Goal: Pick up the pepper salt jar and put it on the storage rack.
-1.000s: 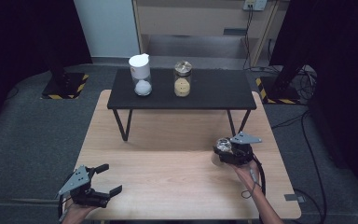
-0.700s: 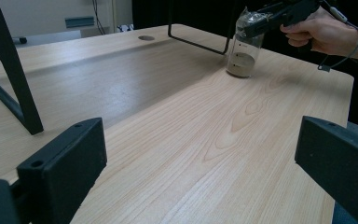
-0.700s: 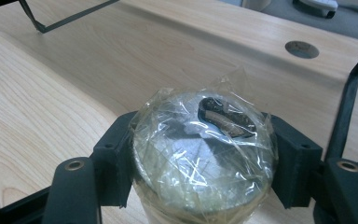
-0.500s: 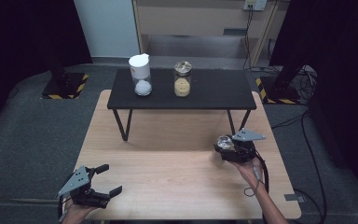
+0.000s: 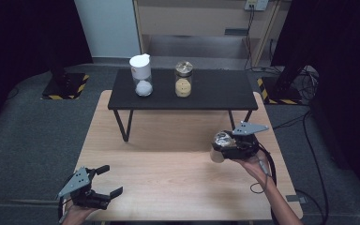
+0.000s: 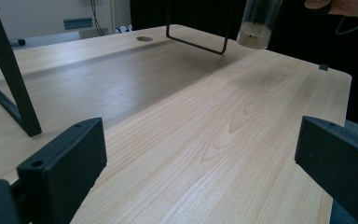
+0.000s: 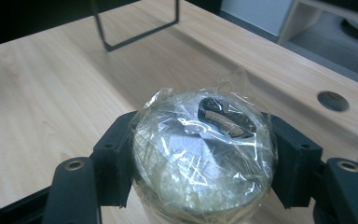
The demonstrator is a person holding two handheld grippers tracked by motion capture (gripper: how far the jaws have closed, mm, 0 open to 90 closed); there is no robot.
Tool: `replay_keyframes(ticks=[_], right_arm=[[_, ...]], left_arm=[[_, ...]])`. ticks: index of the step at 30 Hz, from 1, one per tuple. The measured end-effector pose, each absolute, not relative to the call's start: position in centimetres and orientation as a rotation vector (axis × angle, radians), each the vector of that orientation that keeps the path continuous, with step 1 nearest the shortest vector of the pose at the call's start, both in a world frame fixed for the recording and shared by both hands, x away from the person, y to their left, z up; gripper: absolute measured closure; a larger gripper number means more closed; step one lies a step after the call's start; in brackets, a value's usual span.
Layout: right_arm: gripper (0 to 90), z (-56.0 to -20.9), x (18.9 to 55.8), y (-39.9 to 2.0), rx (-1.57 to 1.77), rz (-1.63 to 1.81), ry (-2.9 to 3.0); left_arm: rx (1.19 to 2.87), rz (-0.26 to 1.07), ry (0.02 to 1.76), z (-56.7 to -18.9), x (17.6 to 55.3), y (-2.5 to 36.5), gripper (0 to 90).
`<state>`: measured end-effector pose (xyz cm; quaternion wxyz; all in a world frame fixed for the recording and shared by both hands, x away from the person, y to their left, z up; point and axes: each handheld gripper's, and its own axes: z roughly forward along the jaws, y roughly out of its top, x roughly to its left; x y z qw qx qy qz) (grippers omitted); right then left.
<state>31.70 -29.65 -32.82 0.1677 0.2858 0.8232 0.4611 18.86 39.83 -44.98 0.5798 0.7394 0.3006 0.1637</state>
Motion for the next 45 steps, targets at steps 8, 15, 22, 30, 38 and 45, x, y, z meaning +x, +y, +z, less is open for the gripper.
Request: replay_keyframes(ticks=[8, 15, 22, 30, 38, 45], right_arm=[[35.1, -30.4, 32.5, -29.1, 0.729, 1.342, 2.398], [35.1, -28.7, 33.1, -28.5, 0.673, 1.360, 2.441], [35.1, -26.9, 33.8, -28.1, 0.660, 1.374, 2.468], [35.1, -24.5, 34.5, -27.7, 0.667, 1.357, 2.464], [35.1, -22.3, 35.2, -27.5, 0.695, 1.345, 2.447], [35.1, -20.2, 35.8, -27.3, 0.702, 1.330, 2.430]], left_arm=[[1.736, 0.379, 0.698, -44.9, 18.9, 39.8, 1.3], [1.736, 0.378, 0.696, -44.9, 18.9, 39.8, 1.3], [1.736, 0.379, 0.696, -44.9, 18.9, 39.8, 1.3], [1.734, 0.377, 0.695, -44.9, 18.9, 39.9, 1.4], [1.734, 0.377, 0.694, -44.9, 18.9, 39.9, 1.4], [1.733, 0.378, 0.695, -44.9, 18.9, 39.9, 1.4]])
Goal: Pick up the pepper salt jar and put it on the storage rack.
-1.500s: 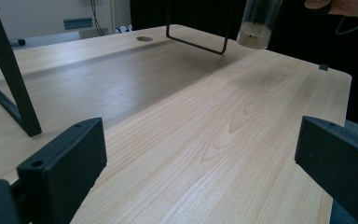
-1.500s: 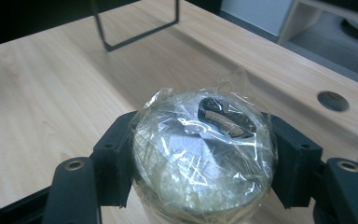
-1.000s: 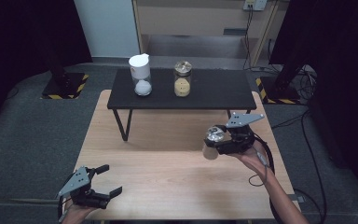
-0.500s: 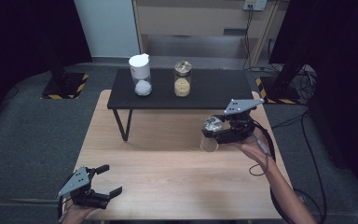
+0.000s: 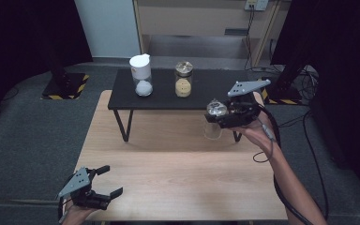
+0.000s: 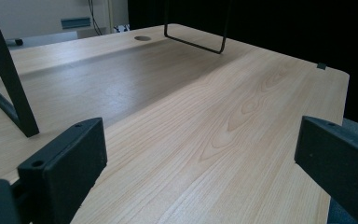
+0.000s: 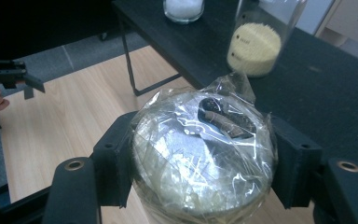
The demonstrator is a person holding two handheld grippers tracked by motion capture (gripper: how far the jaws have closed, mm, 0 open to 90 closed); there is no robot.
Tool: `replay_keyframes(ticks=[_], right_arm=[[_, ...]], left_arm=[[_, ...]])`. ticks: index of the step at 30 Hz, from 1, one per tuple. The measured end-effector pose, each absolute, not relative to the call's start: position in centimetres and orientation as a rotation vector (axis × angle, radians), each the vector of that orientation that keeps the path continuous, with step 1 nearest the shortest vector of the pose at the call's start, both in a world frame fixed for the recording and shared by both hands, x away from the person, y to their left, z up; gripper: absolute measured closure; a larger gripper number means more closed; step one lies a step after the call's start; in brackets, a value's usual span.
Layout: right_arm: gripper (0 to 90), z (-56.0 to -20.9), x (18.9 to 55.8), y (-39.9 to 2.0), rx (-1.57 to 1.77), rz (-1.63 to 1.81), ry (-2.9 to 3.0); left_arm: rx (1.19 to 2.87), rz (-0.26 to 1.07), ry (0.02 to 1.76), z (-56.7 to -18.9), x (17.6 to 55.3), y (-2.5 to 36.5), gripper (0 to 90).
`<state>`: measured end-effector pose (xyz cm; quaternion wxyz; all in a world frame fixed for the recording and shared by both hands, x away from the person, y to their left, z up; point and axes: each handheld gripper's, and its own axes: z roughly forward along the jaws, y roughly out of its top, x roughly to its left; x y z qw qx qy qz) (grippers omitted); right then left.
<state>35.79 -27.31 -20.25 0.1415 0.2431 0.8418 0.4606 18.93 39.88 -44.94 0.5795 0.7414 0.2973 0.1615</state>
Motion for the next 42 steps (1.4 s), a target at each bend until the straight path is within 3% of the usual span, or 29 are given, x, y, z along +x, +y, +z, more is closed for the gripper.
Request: replay_keyframes(ticks=[19, 42], right_arm=[[35.1, -16.7, 38.0, -26.6, 0.764, 1.289, 2.373], [35.1, -15.5, 40.8, -25.3, 0.950, 1.215, 2.208]], left_arm=[[1.733, 0.375, 0.698, -45.0, 19.0, 39.9, 1.5], [1.726, 0.376, 0.702, -45.0, 18.9, 40.1, 1.5]])
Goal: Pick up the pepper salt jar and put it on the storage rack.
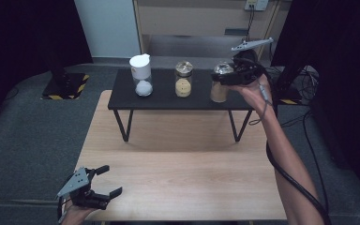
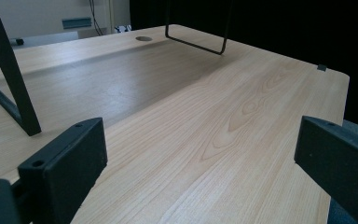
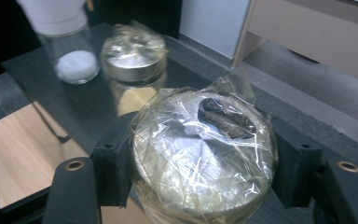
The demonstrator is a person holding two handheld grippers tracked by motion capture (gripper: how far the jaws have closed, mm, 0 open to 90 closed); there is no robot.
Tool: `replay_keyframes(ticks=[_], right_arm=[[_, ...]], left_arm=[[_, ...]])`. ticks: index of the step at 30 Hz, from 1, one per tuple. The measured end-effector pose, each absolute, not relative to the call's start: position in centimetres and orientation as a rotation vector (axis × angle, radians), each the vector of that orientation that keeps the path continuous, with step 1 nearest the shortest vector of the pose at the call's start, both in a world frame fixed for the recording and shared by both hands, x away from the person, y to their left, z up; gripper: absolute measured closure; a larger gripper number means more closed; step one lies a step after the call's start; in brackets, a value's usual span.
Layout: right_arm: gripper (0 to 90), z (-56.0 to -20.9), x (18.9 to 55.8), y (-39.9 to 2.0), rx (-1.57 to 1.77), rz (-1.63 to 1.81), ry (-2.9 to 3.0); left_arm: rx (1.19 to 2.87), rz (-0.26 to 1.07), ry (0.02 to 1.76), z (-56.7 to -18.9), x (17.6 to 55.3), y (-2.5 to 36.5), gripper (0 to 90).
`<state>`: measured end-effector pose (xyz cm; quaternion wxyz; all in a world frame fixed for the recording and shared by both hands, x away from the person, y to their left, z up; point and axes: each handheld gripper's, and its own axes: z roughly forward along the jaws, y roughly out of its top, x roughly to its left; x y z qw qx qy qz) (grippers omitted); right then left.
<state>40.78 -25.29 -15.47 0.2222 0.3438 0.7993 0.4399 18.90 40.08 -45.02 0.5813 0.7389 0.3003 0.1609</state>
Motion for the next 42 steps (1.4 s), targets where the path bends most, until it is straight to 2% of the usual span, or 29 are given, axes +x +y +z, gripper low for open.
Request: replay_keyframes(ticks=[42], right_arm=[[35.1, -18.2, 43.9, -24.6, 1.180, 1.081, 2.056]], left_arm=[[1.731, 0.375, 0.700, -45.0, 18.9, 40.1, 1.8]])
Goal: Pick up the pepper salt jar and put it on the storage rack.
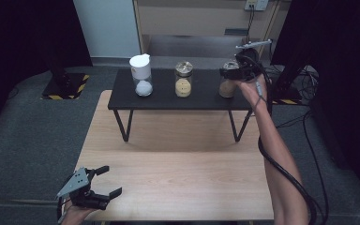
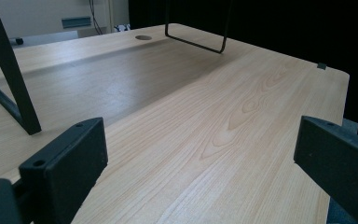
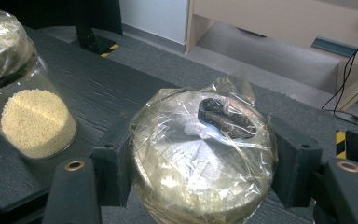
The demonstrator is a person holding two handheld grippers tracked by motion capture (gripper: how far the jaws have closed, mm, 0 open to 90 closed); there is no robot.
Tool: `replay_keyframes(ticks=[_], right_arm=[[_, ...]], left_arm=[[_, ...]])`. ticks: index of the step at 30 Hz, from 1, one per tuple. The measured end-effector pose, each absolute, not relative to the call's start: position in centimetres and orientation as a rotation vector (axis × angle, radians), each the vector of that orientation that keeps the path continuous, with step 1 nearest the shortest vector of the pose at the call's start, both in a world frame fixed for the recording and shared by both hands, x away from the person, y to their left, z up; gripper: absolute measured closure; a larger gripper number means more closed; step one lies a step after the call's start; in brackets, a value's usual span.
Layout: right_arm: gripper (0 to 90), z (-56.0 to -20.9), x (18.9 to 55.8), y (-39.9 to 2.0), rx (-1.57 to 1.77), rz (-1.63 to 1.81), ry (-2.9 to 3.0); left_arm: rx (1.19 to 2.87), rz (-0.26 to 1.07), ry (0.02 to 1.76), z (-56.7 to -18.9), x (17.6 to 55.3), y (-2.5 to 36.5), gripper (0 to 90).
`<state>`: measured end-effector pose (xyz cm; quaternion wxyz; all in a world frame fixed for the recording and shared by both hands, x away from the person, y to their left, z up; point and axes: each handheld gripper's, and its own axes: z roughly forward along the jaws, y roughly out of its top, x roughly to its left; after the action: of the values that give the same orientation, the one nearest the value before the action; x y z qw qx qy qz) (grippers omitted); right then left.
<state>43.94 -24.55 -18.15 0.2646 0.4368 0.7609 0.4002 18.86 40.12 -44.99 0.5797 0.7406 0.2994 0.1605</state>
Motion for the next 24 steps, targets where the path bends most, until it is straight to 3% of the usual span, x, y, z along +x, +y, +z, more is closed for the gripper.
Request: replay_keyframes(ticks=[13, 20, 24], right_arm=[[34.0, -18.6, 44.0, -25.6, 1.199, 1.122, 2.049], [13.7, -18.9, 43.9, -26.0, 1.202, 1.161, 2.028], [9.7, -19.3, 43.6, -26.5, 1.226, 1.187, 2.003]], left_arm=[[1.736, 0.377, 0.697, -45.0, 18.8, 40.1, 1.8], [1.738, 0.378, 0.693, -44.9, 18.8, 40.1, 1.8], [1.740, 0.378, 0.693, -44.9, 18.8, 40.0, 1.8]])
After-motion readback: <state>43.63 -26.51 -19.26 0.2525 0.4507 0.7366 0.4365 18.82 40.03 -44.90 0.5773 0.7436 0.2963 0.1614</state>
